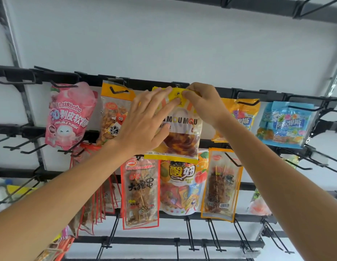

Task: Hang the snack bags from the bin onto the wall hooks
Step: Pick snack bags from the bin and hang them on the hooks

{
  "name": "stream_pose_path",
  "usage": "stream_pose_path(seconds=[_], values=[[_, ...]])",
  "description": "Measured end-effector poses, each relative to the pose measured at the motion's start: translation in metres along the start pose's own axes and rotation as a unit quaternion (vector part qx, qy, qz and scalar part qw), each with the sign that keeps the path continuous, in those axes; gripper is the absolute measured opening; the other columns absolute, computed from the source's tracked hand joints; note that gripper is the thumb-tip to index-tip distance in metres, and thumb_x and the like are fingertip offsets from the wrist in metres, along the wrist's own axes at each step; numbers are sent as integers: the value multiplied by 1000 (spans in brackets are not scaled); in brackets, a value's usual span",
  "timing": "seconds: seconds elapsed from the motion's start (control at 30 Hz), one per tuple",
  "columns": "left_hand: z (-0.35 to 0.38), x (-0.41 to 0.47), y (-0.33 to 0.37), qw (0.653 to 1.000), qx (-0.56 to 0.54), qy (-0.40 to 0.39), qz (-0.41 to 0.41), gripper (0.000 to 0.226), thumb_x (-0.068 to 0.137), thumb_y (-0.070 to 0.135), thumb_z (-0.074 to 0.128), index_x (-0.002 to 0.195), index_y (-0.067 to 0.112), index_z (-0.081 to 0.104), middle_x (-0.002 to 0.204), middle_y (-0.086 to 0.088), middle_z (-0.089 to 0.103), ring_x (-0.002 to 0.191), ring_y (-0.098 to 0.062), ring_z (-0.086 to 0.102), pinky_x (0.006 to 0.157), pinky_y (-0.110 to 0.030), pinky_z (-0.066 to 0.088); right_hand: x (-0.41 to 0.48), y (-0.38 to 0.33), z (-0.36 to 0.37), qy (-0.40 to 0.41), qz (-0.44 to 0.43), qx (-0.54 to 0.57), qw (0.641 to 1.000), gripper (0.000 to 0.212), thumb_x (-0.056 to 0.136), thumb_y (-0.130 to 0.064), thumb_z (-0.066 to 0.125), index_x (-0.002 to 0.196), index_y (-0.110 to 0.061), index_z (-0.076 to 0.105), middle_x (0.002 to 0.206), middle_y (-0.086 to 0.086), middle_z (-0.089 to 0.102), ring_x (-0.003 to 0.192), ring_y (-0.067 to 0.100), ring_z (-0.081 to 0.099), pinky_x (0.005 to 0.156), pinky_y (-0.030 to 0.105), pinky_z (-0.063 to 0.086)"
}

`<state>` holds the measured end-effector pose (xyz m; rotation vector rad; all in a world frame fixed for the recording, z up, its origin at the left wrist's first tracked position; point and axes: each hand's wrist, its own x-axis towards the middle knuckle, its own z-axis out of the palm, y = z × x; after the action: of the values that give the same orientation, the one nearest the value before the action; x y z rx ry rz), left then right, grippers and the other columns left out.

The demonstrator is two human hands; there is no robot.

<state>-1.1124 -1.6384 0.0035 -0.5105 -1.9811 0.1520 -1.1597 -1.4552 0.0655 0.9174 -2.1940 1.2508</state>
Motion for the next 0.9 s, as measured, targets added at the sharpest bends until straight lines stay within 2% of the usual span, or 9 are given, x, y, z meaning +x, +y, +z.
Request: stream_pose_path(seconds=[0.13, 0.27, 0.4, 0.5, 0.63, 0.77, 0.9], values=[[-2, 2, -4, 1000, -16, 19, -19, 48, 93, 26, 47, 140, 14, 50, 153, -8, 39, 141, -28, 34, 114, -47, 23, 1, 2, 0, 4, 12, 21, 1000, 25, 95, -20, 54, 71, -21, 59, 50, -14, 50, 47, -3, 44, 48, 11, 35], [-1, 4, -11, 1000, 10, -4, -9, 52, 95, 30, 43, 144, 13, 45, 156, -7, 35, 144, -28, 29, 118, -48, 20, 3, 4, 4, -7, 21, -6, 1000, 19, 95, -23, 54, 79, -18, 64, 60, -9, 57, 51, -3, 49, 54, 16, 40], [1, -1, -15, 999, 23, -24, -9, 53, 96, 31, 41, 145, 14, 45, 157, -8, 33, 145, -29, 28, 119, -49, 18, 3, 10, 8, 0, 25, -5, 1000, 18, 95, -25, 55, 89, -14, 68, 68, -4, 62, 60, 4, 56, 60, 25, 44], [5, -4, -17, 999, 22, -30, -7, 53, 96, 32, 41, 145, 14, 44, 156, -8, 33, 145, -29, 27, 119, -48, 18, 3, 13, 8, 1, 20, -5, 1000, 15, 95, -25, 55, 88, -18, 66, 67, -7, 62, 57, -2, 55, 60, 21, 44], [15, -6, -17, 998, 17, -49, 20, 53, 94, 35, 43, 143, 15, 47, 155, -10, 35, 144, -29, 28, 119, -47, 17, 9, 19, 11, 10, 14, -18, 1000, 15, 95, -25, 55, 91, -17, 67, 70, -5, 62, 61, 3, 56, 59, 21, 45], [25, -5, -16, 996, -2, -77, 34, 54, 92, 40, 47, 141, 17, 47, 149, -9, 41, 139, -28, 31, 114, -44, 21, 16, 27, 19, 31, 1, -48, 998, 13, 96, -23, 54, 92, -16, 64, 71, -7, 60, 57, -5, 52, 51, 7, 37], [34, -3, -19, 995, -14, -98, 29, 61, 89, 50, 48, 141, 20, 45, 146, -7, 42, 136, -29, 32, 110, -44, 25, 26, 41, 27, 59, -33, -120, 990, 15, 96, -25, 53, 99, -15, 63, 88, -3, 61, 79, 10, 54, 59, 11, 35]])
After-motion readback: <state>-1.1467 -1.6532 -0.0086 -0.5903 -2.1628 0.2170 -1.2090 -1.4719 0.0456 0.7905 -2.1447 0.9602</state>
